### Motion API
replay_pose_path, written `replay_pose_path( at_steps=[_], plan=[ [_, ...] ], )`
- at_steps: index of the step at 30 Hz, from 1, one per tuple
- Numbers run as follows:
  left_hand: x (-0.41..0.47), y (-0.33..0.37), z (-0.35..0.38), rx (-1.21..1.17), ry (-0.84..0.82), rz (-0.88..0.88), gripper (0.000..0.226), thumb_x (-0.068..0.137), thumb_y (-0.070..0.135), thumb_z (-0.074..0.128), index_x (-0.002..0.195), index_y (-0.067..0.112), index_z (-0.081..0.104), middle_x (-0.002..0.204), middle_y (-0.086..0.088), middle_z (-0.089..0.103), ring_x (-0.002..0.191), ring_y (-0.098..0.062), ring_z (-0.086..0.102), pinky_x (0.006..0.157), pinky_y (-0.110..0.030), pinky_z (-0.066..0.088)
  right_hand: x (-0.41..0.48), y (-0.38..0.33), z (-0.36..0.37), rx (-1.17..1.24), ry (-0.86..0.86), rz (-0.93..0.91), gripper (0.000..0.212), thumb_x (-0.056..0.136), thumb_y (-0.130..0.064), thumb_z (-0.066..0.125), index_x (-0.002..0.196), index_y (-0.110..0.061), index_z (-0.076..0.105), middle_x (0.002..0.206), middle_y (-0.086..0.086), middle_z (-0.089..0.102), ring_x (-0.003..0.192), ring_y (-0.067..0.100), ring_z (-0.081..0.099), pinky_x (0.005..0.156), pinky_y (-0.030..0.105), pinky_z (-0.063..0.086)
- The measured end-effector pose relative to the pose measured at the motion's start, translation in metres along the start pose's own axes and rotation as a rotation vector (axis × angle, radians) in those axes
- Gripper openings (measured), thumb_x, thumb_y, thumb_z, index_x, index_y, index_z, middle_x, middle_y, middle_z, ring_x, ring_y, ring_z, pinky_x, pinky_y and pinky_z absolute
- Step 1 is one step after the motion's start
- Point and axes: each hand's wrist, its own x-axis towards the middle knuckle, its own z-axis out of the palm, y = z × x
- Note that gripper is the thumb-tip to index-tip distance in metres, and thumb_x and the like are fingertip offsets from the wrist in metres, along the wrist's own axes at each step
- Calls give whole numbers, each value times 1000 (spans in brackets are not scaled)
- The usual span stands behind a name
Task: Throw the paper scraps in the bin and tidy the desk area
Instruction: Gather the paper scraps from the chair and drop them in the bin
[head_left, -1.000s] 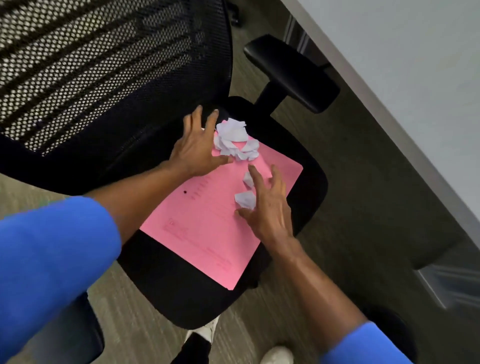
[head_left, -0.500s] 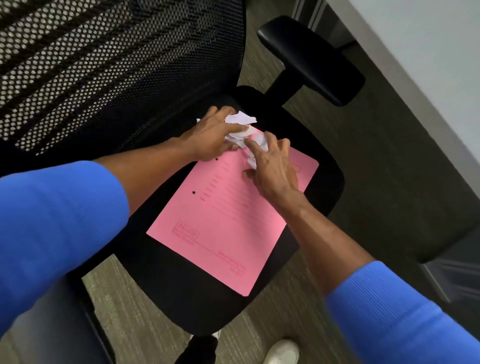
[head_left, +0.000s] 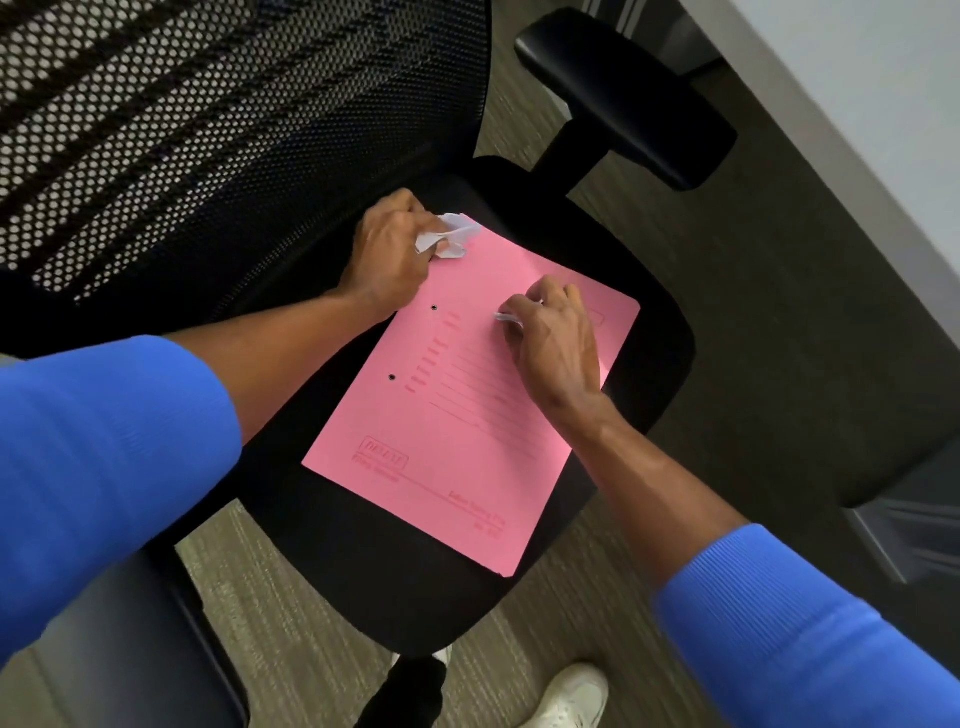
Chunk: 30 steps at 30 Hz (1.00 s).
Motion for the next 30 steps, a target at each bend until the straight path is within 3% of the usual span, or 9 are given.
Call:
replay_pose_path(
  at_steps=[2,5,8,11,14,18,22,26,30],
  plan=[
    [-7,6,-2,-13,29,-2,30,96,12,71,125,11,79,112,-17,69,107,-34,66,97,-42,52,-10,4,0,25,21,29,22,101,-17,67,119,-11,76,112,8,61,98,22,50,73,33,38],
    [-22,23,-5,-45,59,9,29,96,14,71,123,12,80,108,-15,68,104,-32,66,94,-46,54,-33,12,-1,90,71,76,19,95,-16,75,113,-12,79,105,6,61,99,24,56,73,34,46],
    [-41,48,-2,-79,67,40,27,97,15,70,122,12,81,106,-14,67,101,-30,65,89,-43,54,-59,22,-3,189,111,138,21,92,-17,78,113,-15,79,106,3,61,101,22,59,78,38,58],
    [-63,75,10,-101,53,74,26,98,8,69,121,11,80,103,-12,67,99,-28,63,83,-38,51,-87,35,-6,235,164,204,19,93,-19,78,112,-18,79,107,-1,62,100,18,59,79,37,58],
    [-87,105,29,-121,4,118,29,98,3,69,124,10,79,102,-11,65,97,-26,61,76,-28,45,-115,49,-13,261,230,284,16,96,-24,75,110,-20,80,107,-1,63,99,17,61,79,35,56],
    [-120,141,58,-159,-70,163,30,98,2,69,126,9,77,104,-10,64,99,-25,60,77,-37,54,-154,71,-23,294,308,396,15,94,-25,77,108,-21,82,102,-1,65,93,17,64,76,30,53],
    [-153,173,88,-204,-128,179,28,97,3,68,122,13,79,101,-6,62,97,-24,60,76,-29,43,-197,98,-28,346,330,517,18,92,-16,78,109,-17,83,100,6,66,89,25,68,78,40,57],
    [-186,203,122,-248,-233,227,30,95,5,71,121,17,80,98,-3,63,91,-21,63,76,-28,46,-245,127,-29,331,318,650,21,90,-15,78,110,-19,83,90,11,66,84,27,66,74,30,47],
    [-216,232,158,-267,-339,257,30,93,2,72,117,18,82,96,-4,66,88,-19,67,77,-23,47,-293,161,-27,330,317,742,12,87,-14,79,98,-11,83,79,15,75,76,33,70,71,37,55]
  ],
)
